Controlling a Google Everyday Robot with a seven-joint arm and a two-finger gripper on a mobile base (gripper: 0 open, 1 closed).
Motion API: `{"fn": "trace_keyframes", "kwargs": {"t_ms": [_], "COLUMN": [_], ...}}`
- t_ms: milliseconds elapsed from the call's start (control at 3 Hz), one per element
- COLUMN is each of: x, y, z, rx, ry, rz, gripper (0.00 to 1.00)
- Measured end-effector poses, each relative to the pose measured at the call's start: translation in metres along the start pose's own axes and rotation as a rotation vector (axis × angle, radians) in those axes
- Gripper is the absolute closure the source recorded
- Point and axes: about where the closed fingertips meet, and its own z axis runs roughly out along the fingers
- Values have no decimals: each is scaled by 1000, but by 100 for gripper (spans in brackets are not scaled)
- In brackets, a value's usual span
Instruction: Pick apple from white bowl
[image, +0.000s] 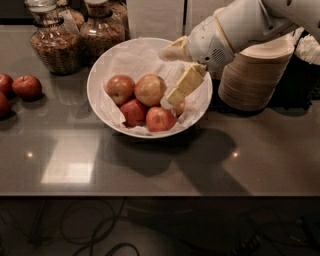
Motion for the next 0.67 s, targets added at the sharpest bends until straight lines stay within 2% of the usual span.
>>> {"fn": "trace_keyframes", "kwargs": {"t_ms": [333, 667], "x": [9, 22], "y": [-7, -19], "z": [14, 28], "rx": [3, 39], "ry": [49, 132], "rz": [-1, 0], "gripper": [14, 15]}}
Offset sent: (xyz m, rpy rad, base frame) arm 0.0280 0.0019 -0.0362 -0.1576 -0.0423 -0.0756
